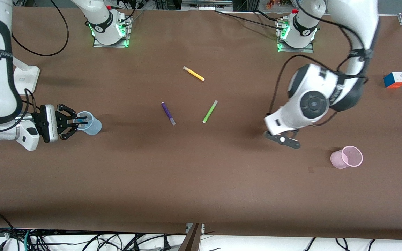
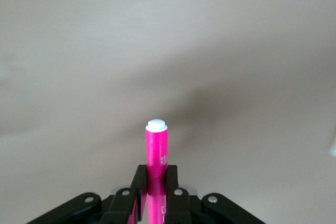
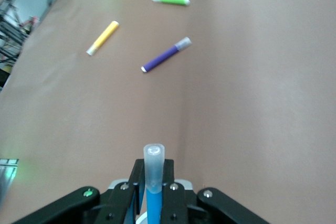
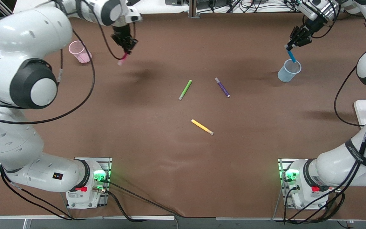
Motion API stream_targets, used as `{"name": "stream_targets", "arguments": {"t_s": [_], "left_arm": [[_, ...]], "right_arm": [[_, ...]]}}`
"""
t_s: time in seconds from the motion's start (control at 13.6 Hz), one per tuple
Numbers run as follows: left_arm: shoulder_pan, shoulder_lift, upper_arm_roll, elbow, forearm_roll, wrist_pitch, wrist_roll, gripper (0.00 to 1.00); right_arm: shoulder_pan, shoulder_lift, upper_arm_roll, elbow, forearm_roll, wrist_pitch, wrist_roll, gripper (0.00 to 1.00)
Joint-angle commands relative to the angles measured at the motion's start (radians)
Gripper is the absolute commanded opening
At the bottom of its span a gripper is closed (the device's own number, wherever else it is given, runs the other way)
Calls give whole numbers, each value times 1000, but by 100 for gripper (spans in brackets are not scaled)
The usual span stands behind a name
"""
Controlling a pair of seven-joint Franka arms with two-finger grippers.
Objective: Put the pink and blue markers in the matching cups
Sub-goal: 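Carry the blue marker to the blue cup while the left gripper lifts pink, then open the right gripper over the blue cup while the left gripper nears pink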
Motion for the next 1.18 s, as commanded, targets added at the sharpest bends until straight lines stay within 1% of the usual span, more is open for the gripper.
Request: {"name": "stream_targets", "arguments": {"t_s": [0.0,0.15,0.22,0.29,0.37,0.44,0.59,0.74,0.81,0.88,1.03,1.1], "left_arm": [[98,-21,-13,2,131,9,202,0],[164,-41,-15,-3,129,108,363,0],[213,-41,-19,-4,117,150,447,0],[260,-40,-28,-4,79,196,535,0],[297,-37,-30,-6,10,231,631,0],[334,-32,-30,-7,-72,250,720,0],[398,-14,-30,-7,-185,305,912,0],[454,12,-32,-4,-312,336,1095,0],[463,20,-30,-6,-379,348,1187,0],[483,26,-30,-17,-436,371,1277,0],[511,52,-30,-18,-524,374,1426,0],[521,66,-30,-17,-565,377,1503,0]], "right_arm": [[-45,56,15,-11,88,-40,-165,0],[-54,65,15,-16,90,-46,-171,0],[-57,65,15,-26,91,-46,-171,0],[-68,65,15,-28,91,-46,-166,37],[-76,65,15,-25,91,-56,-153,98],[-79,63,15,-20,91,-60,-134,100],[-88,53,13,6,88,-71,-35,100],[-87,31,13,47,67,-111,150,100],[-84,16,13,61,41,-114,263,100],[-76,-2,15,76,-17,-114,382,100],[-50,-32,22,119,-170,-114,635,100],[-36,-38,24,142,-222,-114,779,100]]}}
